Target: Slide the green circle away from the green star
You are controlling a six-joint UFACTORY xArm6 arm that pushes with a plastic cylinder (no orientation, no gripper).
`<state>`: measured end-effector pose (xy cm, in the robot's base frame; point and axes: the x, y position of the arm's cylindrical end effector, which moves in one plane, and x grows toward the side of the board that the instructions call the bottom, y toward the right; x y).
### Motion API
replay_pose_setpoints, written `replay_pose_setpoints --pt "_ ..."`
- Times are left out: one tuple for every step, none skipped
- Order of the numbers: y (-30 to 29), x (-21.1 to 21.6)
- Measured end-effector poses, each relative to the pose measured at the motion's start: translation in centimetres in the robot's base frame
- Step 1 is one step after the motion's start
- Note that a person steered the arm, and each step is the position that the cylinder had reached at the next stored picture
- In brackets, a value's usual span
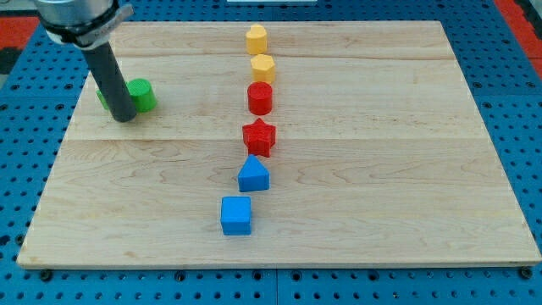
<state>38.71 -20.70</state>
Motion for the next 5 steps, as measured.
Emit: replay_pose_setpoints --pt "2.4 -5.2" --pt "2.8 -7.7" --pt "1.6 -9.3" --pt "4.5 -11.6" --pt "6.9 -17.7"
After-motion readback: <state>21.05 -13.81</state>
